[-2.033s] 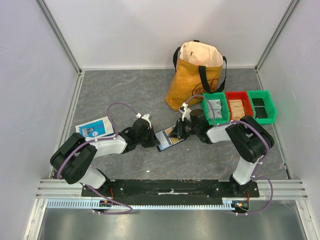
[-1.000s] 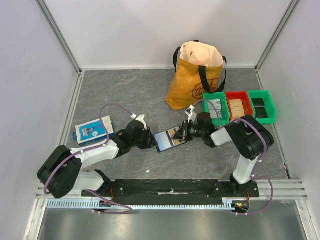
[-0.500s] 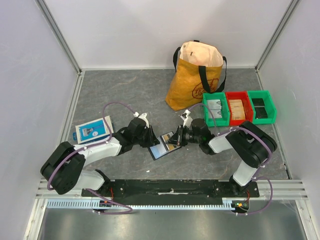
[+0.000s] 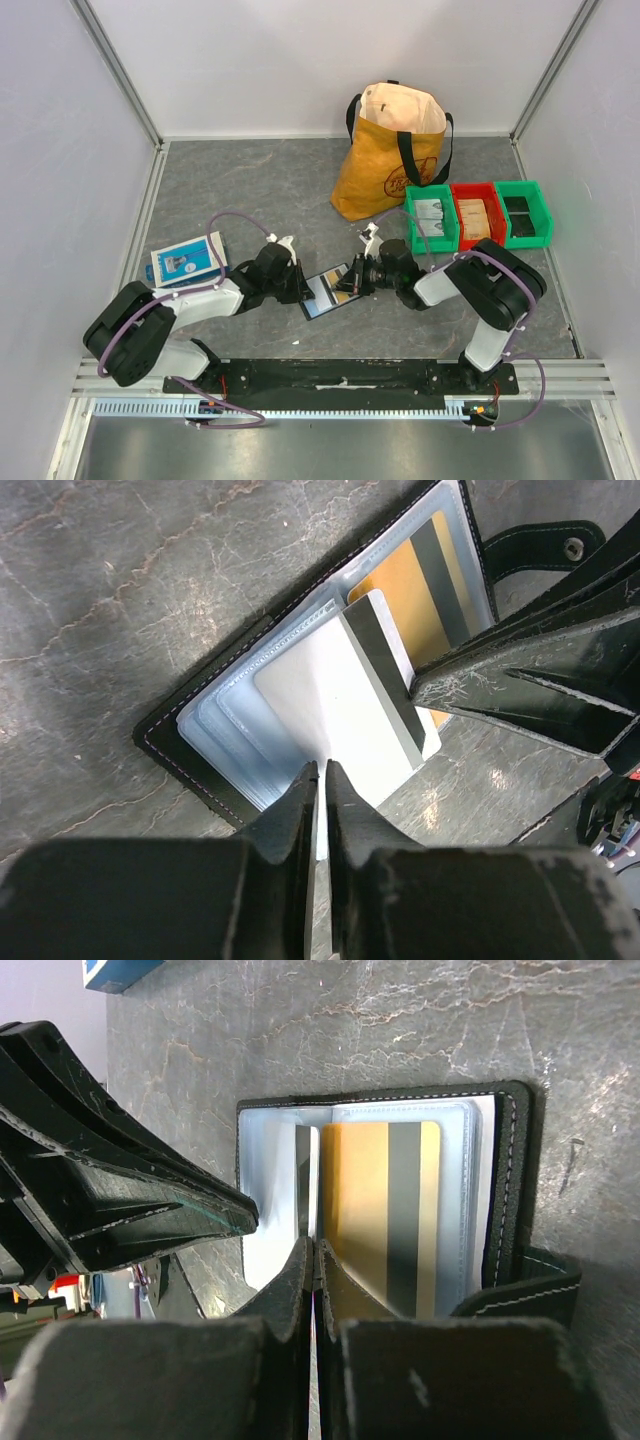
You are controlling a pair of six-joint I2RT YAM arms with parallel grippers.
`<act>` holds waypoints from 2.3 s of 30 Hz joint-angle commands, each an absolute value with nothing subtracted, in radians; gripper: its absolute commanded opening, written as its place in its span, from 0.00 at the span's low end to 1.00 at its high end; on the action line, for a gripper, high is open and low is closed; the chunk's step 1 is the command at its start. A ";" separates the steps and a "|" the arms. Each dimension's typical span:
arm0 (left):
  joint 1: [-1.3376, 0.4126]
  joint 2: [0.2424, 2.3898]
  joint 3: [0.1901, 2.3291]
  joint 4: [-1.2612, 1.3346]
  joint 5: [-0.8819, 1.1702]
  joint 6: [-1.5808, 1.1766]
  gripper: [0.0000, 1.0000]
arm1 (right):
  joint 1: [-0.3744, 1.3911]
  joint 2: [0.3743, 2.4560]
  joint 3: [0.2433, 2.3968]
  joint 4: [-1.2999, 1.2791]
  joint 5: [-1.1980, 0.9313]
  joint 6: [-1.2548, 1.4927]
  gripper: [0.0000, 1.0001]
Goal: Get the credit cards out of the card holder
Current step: Remove the credit card from the card holder.
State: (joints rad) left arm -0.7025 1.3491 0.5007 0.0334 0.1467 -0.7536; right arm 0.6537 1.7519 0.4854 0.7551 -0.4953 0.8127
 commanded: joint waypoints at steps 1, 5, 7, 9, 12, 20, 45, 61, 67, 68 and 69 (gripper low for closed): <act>-0.704 1.368 0.508 0.034 0.164 -0.724 0.04 | 0.655 1.775 0.515 0.766 -0.497 0.767 0.00; -0.703 1.373 0.492 0.006 0.156 -0.716 0.02 | 0.634 1.779 0.528 0.746 -0.531 0.747 0.05; -0.704 1.374 0.482 0.006 0.155 -0.719 0.02 | 0.634 1.784 0.551 0.710 -0.557 0.723 0.16; -0.703 1.371 0.473 0.006 0.155 -0.726 0.02 | 0.634 1.793 0.569 0.686 -0.571 0.704 0.23; -0.703 1.368 0.465 0.006 0.153 -0.726 0.02 | 0.634 1.809 0.591 0.654 -0.586 0.681 0.26; -0.703 1.362 0.457 0.006 0.150 -0.730 0.02 | 0.629 1.844 0.591 0.663 -0.615 0.669 0.05; -0.707 1.168 0.494 -0.075 0.045 -0.620 0.45 | 0.456 1.428 0.624 0.292 -0.575 0.589 0.00; -1.044 0.838 0.672 -0.009 -0.170 -0.010 0.77 | 0.457 1.125 0.549 0.342 -0.555 0.856 0.00; -1.196 0.906 0.670 0.156 -0.303 0.328 0.74 | 0.457 1.057 0.540 0.342 -0.555 0.905 0.00; -1.219 0.920 0.670 0.176 -0.320 0.378 0.74 | 0.457 1.049 0.538 0.341 -0.557 0.911 0.00; -1.238 0.936 0.666 0.213 -0.340 0.423 0.74 | 0.457 1.039 0.538 0.334 -0.558 0.916 0.00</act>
State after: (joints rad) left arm -1.1759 0.8886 0.6468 0.0509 -0.2150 0.1207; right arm 0.4553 1.0874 0.5468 0.3019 -0.5488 0.8646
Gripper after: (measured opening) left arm 0.741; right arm 0.007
